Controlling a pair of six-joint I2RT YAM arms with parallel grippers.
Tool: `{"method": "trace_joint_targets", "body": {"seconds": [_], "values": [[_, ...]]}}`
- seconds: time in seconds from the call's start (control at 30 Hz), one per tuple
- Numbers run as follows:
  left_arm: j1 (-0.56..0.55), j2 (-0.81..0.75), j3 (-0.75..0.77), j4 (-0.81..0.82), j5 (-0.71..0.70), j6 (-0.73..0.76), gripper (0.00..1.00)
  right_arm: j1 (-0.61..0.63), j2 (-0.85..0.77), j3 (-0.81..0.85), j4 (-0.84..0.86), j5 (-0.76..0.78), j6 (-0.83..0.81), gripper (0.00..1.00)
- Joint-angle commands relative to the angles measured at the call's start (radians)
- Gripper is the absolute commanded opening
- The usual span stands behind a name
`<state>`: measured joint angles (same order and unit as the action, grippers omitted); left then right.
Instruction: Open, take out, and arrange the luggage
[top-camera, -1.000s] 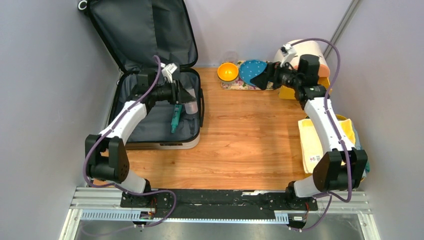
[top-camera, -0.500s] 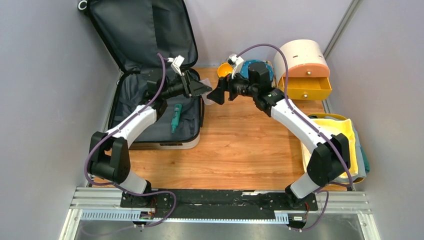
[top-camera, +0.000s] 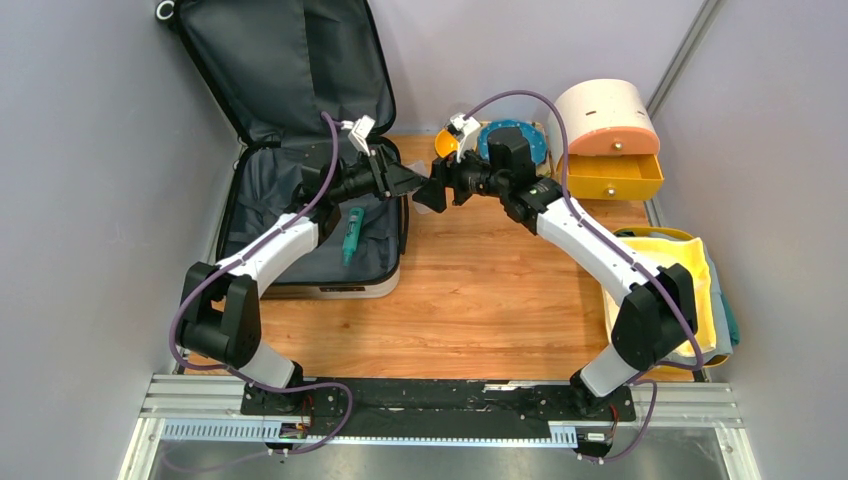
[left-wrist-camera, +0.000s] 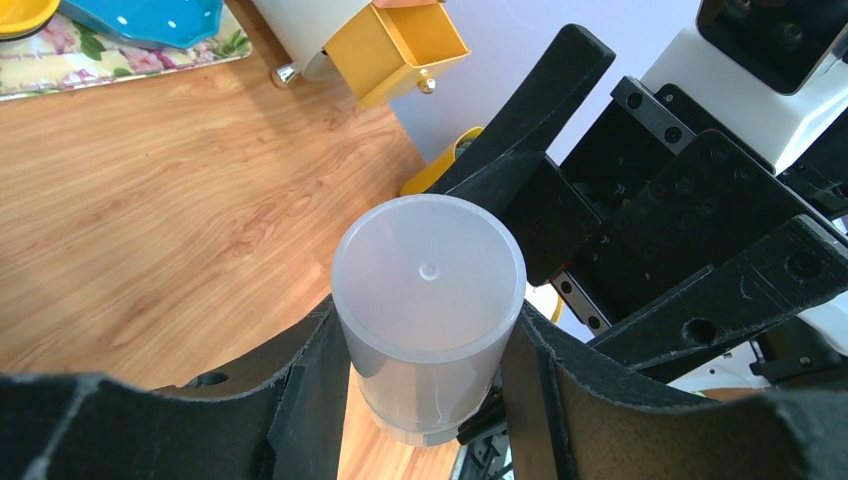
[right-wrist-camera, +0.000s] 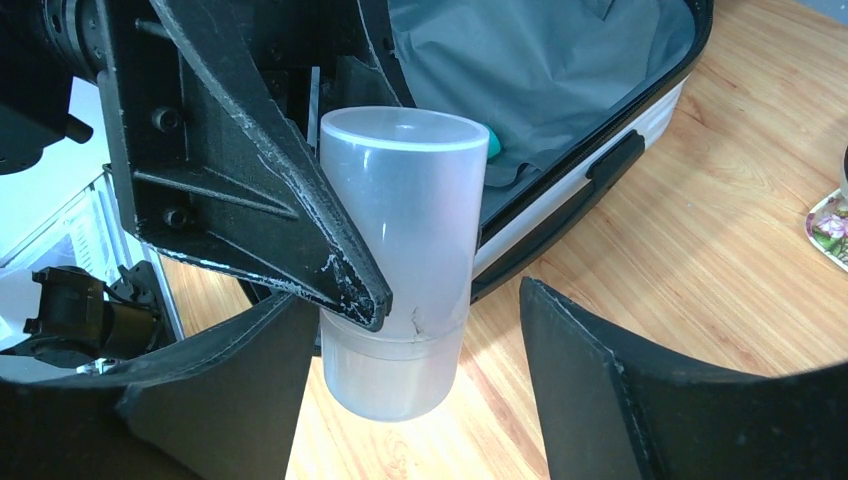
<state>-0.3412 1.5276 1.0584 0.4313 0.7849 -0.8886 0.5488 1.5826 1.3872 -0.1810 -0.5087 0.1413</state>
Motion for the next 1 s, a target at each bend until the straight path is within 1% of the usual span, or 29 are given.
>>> {"method": "trace_joint_targets", "body": {"seconds": [0.0,0.1,0.27,0.3,0.37,0.47,0.57,0.6,0.67,0.7,0.73,0.77,0.8,0.83,0.87,0.9,0.93,0.97], "values": [[-0.010,-0.031,0.012,0.083,0.007,-0.041,0.00,0.000,-0.001,0.036,-0.008,-0.005,-0.006,0.75],[-0.010,-0.023,0.018,0.095,0.010,-0.055,0.00,0.000,0.001,0.033,-0.006,-0.007,-0.006,0.73],[-0.010,-0.024,0.018,0.098,0.007,-0.059,0.00,0.000,0.010,0.036,-0.028,-0.002,-0.006,0.76],[-0.009,-0.027,0.017,0.099,0.007,-0.059,0.00,-0.001,0.008,0.036,-0.028,-0.002,-0.005,0.73],[-0.009,-0.029,0.009,0.107,0.004,-0.064,0.00,0.000,0.010,0.039,-0.018,-0.001,-0.002,0.72],[-0.010,-0.032,0.005,0.121,0.004,-0.073,0.00,0.000,0.017,0.045,-0.018,-0.010,0.003,0.65],[-0.010,-0.035,0.003,0.132,0.002,-0.078,0.00,0.000,0.016,0.042,-0.026,-0.020,-0.003,0.52],[-0.009,-0.037,0.003,0.132,0.004,-0.079,0.00,-0.003,0.014,0.041,-0.029,-0.024,-0.005,0.45],[-0.009,-0.037,0.003,0.135,0.004,-0.084,0.00,-0.003,0.010,0.030,-0.032,-0.028,-0.003,0.40],[-0.007,-0.038,0.002,0.135,0.004,-0.084,0.01,-0.003,0.007,0.027,-0.034,-0.030,-0.005,0.34],[-0.009,-0.038,0.002,0.135,0.005,-0.085,0.04,-0.007,0.002,0.024,-0.034,-0.030,-0.005,0.29],[-0.005,-0.038,0.002,0.135,0.008,-0.087,0.16,-0.010,0.001,0.021,-0.034,-0.030,-0.008,0.25],[-0.004,-0.037,0.000,0.135,0.010,-0.088,0.21,-0.013,-0.003,0.019,-0.034,-0.030,-0.009,0.18],[-0.004,-0.038,0.000,0.136,0.011,-0.087,0.25,-0.021,-0.009,0.019,-0.037,-0.028,-0.012,0.15],[-0.002,-0.038,-0.001,0.133,0.010,-0.087,0.39,-0.026,-0.012,0.019,-0.040,-0.025,-0.014,0.12],[-0.002,-0.037,-0.001,0.130,0.010,-0.087,0.46,-0.032,-0.013,0.021,-0.043,-0.024,-0.016,0.08],[0.002,-0.037,-0.001,0.127,0.011,-0.088,0.52,-0.042,-0.016,0.022,-0.048,-0.025,-0.016,0.06],[0.005,-0.035,-0.001,0.126,0.011,-0.087,0.63,-0.049,-0.018,0.024,-0.052,-0.025,-0.017,0.06]]}}
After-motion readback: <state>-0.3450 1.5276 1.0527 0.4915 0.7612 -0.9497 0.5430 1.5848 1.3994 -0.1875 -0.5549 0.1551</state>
